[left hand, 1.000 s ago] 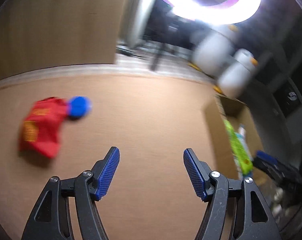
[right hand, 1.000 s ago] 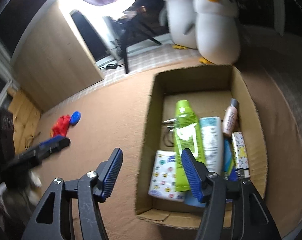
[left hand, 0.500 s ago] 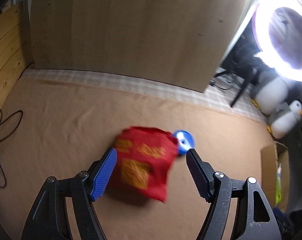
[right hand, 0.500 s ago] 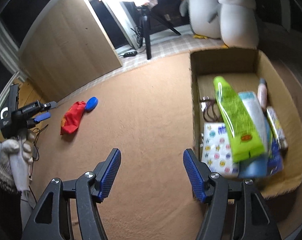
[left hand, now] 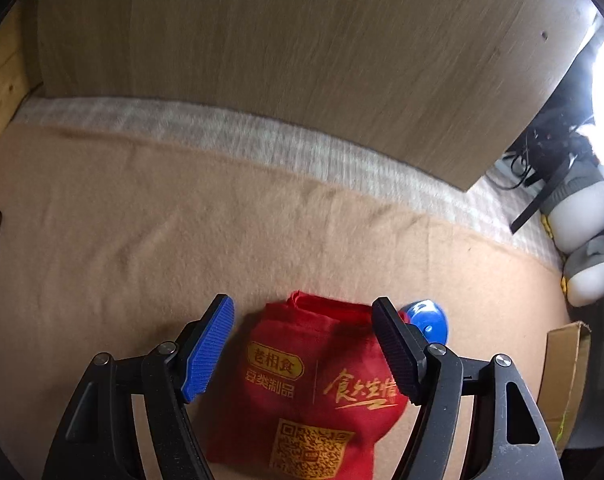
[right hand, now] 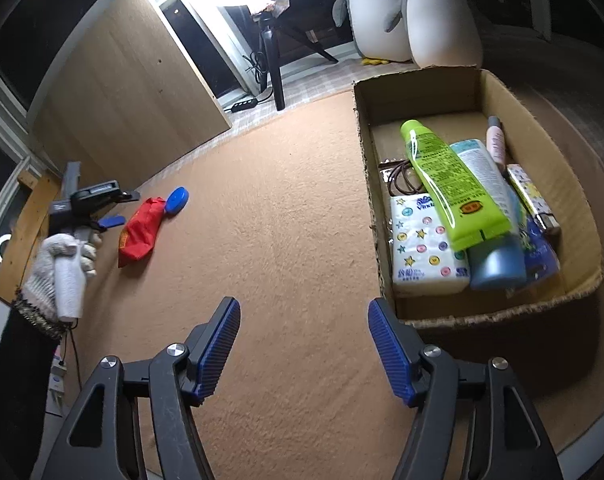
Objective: Organize objects
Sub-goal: 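Move the left tool to the red bag and close on it, then lift the red bag with the left tool while the right tool grasps it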
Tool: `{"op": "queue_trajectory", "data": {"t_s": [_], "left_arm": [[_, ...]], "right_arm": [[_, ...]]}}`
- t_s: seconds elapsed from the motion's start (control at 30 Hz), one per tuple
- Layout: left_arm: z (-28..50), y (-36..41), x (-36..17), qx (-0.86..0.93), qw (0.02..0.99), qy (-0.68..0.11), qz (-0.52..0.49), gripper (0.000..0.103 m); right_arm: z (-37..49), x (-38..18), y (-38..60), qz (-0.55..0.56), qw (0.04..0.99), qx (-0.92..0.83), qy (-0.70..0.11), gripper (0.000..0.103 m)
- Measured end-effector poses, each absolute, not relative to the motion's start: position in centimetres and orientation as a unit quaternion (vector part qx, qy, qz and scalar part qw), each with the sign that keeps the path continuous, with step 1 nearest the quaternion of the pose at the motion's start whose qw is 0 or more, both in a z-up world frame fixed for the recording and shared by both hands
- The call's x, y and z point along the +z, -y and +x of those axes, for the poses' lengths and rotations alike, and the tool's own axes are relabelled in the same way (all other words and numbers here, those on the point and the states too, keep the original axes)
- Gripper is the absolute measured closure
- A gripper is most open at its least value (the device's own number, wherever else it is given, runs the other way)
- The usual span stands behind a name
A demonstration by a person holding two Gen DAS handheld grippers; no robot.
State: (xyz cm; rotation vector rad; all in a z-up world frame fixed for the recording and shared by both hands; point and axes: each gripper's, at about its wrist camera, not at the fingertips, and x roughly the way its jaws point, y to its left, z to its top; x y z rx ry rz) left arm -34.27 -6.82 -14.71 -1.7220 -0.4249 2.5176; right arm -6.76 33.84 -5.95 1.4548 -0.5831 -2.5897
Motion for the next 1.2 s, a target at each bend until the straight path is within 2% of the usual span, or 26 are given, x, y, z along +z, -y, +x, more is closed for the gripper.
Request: {"op": "queue_trajectory", "data": {"t_s": [0.1,0.27,0.7,1.2], "left_arm": [[-33.7,6.5,-15.8,0.812,0.044,0.140,-0.566,0.036],[-31.2,6.5,-16.3,0.814,0.048,0.158,-0.557,0.036],[-19.9,1.9,-16.7,0.841,0.055,0.132,-0.522,0.036],[-10.9,-3.9,-16.6,0.825,0.096,0.132,-0.541,0.031]], "right_arm": [[-6.5,-5.8,-33.7,0.478,0.055,-0.855,0.196,0.034],[-6.5,-5.5,-33.4,0.475,0.062,-0.854,0.201,0.033],[-7.8,-5.3,-30.0,0.480,0.123,-0.850,0.178,0.033],[-7.7,-6.5,-29.2,0.498,0.153,-0.836,0.172,0.033]]}}
